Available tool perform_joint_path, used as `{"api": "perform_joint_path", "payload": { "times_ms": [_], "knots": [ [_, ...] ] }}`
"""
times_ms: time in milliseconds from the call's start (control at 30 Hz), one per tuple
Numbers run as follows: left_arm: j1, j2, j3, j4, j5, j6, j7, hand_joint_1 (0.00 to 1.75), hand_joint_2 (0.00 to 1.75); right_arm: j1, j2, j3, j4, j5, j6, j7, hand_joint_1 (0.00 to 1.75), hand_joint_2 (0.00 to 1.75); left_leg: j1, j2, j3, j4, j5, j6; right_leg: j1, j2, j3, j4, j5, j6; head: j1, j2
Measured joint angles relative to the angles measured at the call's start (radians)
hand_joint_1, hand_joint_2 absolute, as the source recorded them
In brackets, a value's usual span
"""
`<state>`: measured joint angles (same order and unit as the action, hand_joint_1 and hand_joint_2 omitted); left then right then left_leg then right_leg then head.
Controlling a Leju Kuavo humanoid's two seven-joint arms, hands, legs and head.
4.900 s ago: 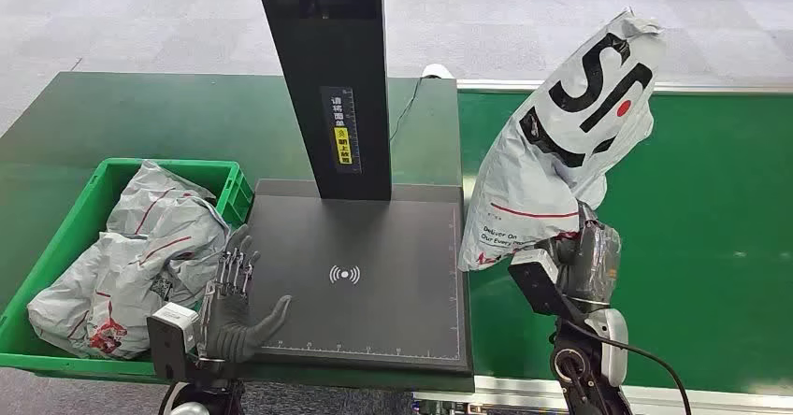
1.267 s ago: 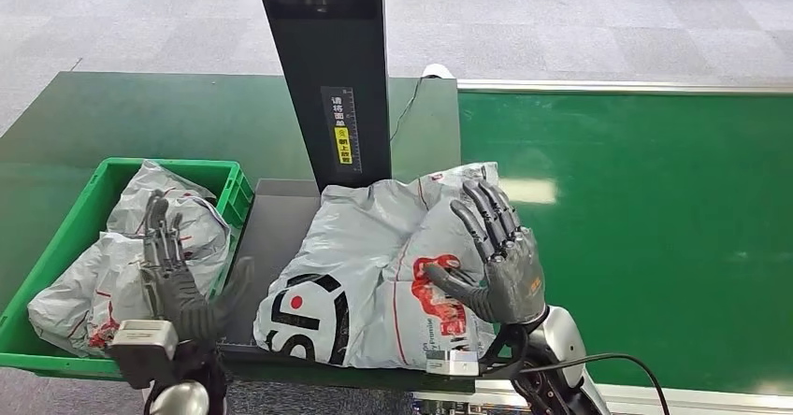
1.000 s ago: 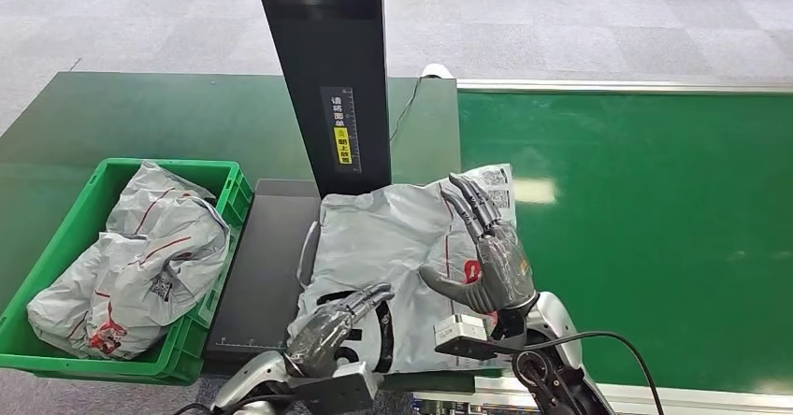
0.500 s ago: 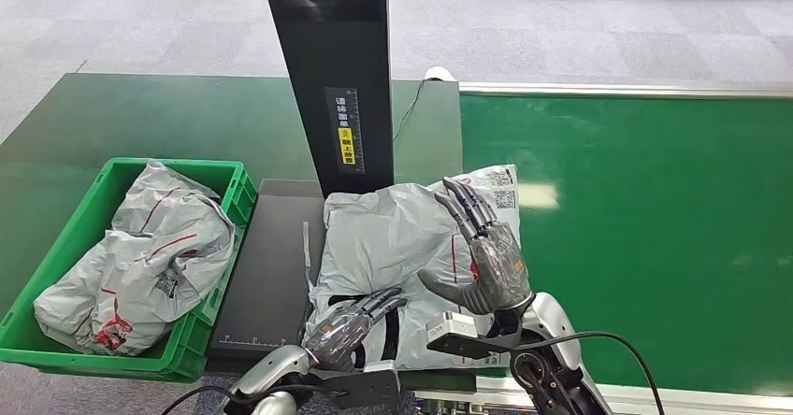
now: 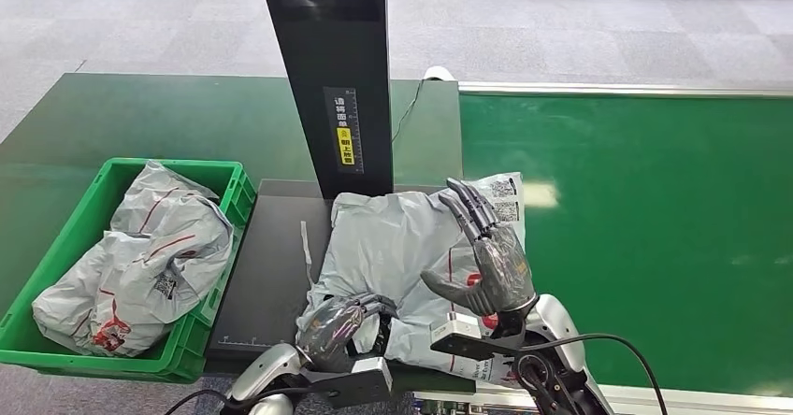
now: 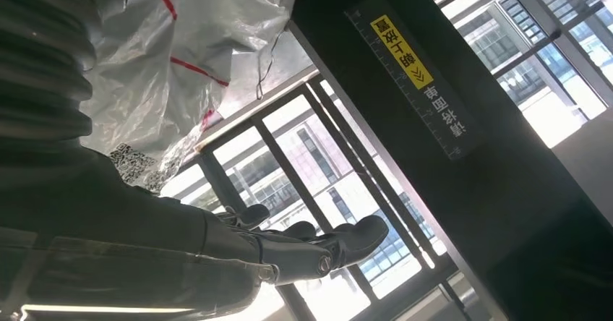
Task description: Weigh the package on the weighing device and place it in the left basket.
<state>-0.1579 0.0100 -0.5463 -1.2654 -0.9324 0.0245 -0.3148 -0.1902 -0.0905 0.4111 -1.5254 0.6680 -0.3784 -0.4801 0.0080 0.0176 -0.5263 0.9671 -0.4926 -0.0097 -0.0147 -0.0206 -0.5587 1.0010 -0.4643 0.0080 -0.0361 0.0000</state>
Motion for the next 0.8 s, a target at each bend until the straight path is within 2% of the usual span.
{"api": "perform_joint_path", "payload": {
  "times_ms": [300, 500, 567, 800],
  "knots": [
    [0.041, 0.009, 0.067, -0.107, 0.054, 0.224, -0.093, 1.75, 1.75, 0.054, -0.004, -0.027, -0.065, -0.005, -0.005, -0.035, 0.00, 1.75, 0.000, 0.000, -0.004, 0.000, 0.000, 0.000, 0.000, 0.000, -0.005, 0.000, 0.000, 0.000, 0.000, 0.000],
    [0.050, 0.008, 0.125, -0.164, -0.069, 0.541, -0.072, 1.75, 1.75, 0.079, -0.003, -0.047, -0.097, -0.025, -0.034, -0.069, 0.00, 1.75, 0.000, 0.001, -0.005, 0.000, 0.000, 0.000, 0.000, 0.000, -0.005, 0.000, 0.000, 0.000, 0.000, 0.000],
    [0.054, 0.009, 0.149, -0.192, -0.076, 0.610, -0.080, 1.75, 1.75, 0.085, -0.003, -0.050, -0.107, -0.042, -0.051, -0.083, 0.00, 1.75, 0.000, 0.000, -0.005, 0.000, 0.000, 0.000, 0.000, 0.000, -0.005, 0.000, 0.000, 0.000, 0.000, 0.000],
    [0.109, 0.002, 0.232, -0.302, -0.051, 0.638, -0.179, 1.75, 1.75, 0.103, -0.004, -0.056, -0.123, -0.060, -0.089, -0.100, 0.00, 1.75, 0.000, 0.001, -0.005, 0.000, 0.000, 0.000, 0.000, 0.001, -0.005, 0.000, 0.000, 0.000, 0.000, 0.000]
  ]
}}
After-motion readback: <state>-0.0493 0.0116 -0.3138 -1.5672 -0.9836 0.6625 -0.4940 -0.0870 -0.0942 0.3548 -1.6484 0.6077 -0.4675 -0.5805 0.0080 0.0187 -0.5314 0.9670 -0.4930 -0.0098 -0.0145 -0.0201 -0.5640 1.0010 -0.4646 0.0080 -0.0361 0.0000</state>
